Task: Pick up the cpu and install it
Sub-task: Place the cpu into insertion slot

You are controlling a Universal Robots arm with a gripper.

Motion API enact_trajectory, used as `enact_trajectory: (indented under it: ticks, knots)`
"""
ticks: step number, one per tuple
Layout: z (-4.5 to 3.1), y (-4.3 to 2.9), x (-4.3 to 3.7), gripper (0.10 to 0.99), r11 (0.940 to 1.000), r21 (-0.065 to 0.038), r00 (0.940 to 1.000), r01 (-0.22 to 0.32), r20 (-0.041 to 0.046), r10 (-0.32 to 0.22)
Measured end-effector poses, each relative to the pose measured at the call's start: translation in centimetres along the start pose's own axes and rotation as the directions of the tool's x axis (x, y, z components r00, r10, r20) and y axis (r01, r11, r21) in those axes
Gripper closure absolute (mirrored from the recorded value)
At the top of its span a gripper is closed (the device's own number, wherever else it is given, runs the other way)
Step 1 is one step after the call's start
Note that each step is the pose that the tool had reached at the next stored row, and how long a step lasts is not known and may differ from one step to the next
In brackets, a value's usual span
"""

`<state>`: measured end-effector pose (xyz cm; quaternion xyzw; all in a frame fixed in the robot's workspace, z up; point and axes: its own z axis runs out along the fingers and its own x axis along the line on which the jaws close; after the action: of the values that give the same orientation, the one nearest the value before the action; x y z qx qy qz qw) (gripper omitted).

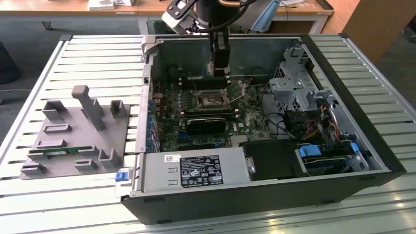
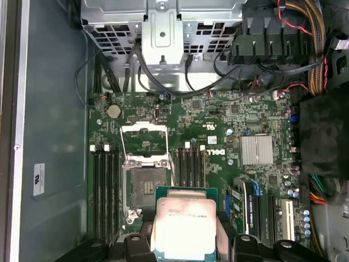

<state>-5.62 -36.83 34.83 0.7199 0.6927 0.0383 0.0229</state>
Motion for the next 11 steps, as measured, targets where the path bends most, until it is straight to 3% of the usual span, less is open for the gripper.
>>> enact_trajectory:
  ticks: [11]
  knots:
    - [0.75,-0.06,0.01,0.557,1.0000,0.000,1.0000,0.000,0.0002,0.000]
